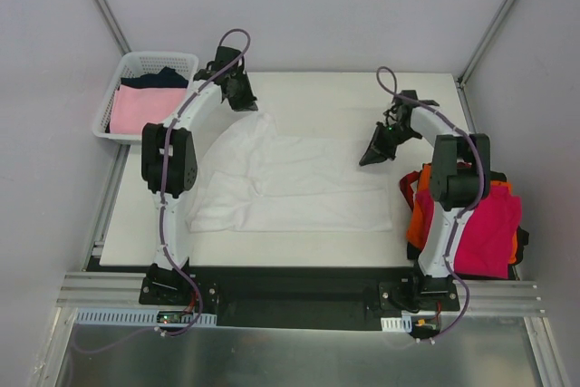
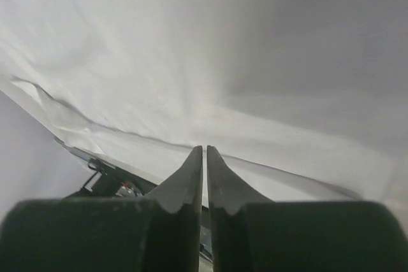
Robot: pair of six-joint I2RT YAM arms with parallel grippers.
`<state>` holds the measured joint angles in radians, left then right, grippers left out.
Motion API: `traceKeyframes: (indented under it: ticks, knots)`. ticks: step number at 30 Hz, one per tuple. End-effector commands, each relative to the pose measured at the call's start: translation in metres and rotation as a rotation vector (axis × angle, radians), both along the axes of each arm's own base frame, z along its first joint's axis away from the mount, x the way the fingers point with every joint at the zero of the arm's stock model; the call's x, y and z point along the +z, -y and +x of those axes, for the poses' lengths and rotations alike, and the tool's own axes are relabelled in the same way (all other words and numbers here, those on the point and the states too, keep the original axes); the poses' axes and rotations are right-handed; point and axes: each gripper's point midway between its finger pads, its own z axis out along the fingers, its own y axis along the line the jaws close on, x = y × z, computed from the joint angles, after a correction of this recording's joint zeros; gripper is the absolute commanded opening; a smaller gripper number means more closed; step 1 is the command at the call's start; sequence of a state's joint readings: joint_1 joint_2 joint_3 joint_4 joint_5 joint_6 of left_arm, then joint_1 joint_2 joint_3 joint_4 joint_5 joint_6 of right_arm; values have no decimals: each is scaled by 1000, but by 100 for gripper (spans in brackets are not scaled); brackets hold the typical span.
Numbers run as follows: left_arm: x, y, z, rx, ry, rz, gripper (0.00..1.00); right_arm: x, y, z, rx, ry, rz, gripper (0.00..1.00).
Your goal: Fold and stack the t-shirts
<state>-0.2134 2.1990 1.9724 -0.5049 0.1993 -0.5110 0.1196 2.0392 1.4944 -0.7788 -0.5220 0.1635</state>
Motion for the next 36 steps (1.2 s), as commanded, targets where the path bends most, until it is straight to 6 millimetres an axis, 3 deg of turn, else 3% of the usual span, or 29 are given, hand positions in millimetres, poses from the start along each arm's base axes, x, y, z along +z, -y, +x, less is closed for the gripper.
traceKeyframes:
  ticks: [1,5,16,32,36]
  knots:
    - [26,6,-15,-24,46,21,0,8,43,33,-115,58,-60,16]
    - [26,9,-21,-32,38,30,0,7,63,47,-162,84,-76,32]
    - [29,-1,-29,-18,31,72,0,-10,93,69,-238,87,-68,33]
    - [24,-11,-41,-3,4,114,0,-4,134,111,-335,154,-20,34]
    - [23,-16,-50,2,-8,130,0,-10,131,122,-338,166,44,51]
